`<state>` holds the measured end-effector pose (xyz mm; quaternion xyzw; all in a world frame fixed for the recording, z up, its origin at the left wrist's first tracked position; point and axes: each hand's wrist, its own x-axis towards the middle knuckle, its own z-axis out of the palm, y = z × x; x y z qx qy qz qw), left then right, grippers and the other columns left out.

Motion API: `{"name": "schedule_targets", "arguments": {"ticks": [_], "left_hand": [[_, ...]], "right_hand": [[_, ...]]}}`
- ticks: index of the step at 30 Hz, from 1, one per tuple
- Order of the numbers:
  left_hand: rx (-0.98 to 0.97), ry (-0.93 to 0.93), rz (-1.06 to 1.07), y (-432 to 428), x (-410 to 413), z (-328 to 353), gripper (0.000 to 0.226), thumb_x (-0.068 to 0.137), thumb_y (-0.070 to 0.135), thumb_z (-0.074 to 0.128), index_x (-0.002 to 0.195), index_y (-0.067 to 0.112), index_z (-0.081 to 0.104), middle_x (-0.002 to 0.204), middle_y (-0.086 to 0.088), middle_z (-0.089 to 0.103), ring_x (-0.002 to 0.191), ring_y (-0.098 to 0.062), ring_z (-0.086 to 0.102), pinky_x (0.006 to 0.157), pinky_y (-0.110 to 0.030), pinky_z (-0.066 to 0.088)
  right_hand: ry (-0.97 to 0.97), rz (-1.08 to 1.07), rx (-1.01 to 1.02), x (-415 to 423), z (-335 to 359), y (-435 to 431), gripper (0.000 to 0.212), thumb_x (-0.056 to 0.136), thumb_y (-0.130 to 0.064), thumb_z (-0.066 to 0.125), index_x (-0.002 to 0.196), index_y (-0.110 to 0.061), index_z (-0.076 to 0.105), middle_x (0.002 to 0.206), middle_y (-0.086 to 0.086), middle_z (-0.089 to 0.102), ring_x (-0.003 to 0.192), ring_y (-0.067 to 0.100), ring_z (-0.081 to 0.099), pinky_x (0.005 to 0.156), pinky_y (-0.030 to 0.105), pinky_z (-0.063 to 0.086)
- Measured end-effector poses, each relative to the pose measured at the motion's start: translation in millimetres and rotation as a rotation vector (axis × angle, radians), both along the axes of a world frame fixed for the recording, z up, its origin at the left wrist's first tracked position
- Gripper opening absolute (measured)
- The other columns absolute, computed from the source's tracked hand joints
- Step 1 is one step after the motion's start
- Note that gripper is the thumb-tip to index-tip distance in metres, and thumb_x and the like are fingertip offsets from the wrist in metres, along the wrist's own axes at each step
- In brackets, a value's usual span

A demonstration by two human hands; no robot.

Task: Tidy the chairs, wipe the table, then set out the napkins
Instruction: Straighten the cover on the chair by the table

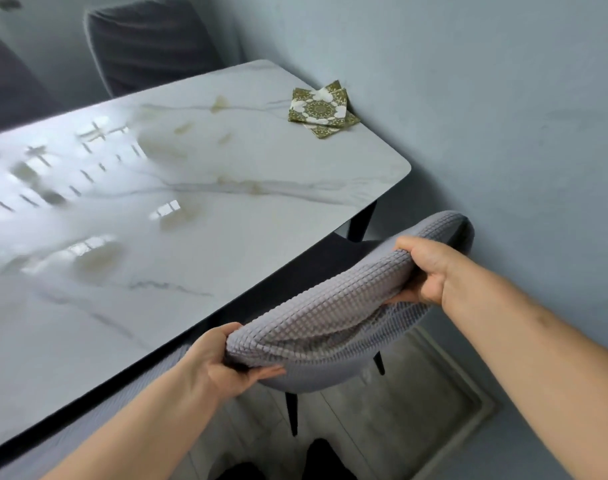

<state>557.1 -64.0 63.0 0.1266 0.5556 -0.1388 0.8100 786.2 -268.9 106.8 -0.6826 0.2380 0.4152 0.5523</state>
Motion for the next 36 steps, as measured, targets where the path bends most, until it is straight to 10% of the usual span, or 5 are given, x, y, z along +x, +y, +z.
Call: {"name": "schedule_targets", "arguments": {"ticks": [12,22,36], "left_hand": [[0.089,-0.058,0.16,-7,11,-4,0.023,0.087,0.003,0.047,0.104,-0.003,0.061,0.09,-0.028,0.07,0.077,-0.046,0.068,0.054,-0.066,0.052],[0.197,-0.136,0.255,1,39,-27,0.021,0.089,0.003,0.045,0.078,-0.003,0.062,0.079,-0.021,0.071,0.065,-0.033,0.069,0.058,-0.05,0.058],[0.167,-0.103,0.378,6,48,-64,0.023,0.093,0.011,0.043,0.091,-0.006,0.058,0.071,-0.021,0.07,0.054,-0.032,0.069,0.046,-0.046,0.057]], "right_hand": [[-0.123,0.004,0.11,27,-18,1,0.014,0.086,-0.019,0.059,0.099,-0.012,0.056,0.101,0.016,0.062,0.087,0.031,0.063,0.05,0.047,0.055],[-0.103,0.015,0.194,46,-54,18,0.013,0.083,-0.01,0.056,0.095,-0.009,0.056,0.094,0.016,0.059,0.085,0.029,0.06,0.053,0.046,0.057],[-0.083,-0.001,0.216,57,-81,34,0.015,0.086,-0.01,0.056,0.072,-0.011,0.054,0.07,0.009,0.059,0.07,0.023,0.058,0.048,0.041,0.057]]}}
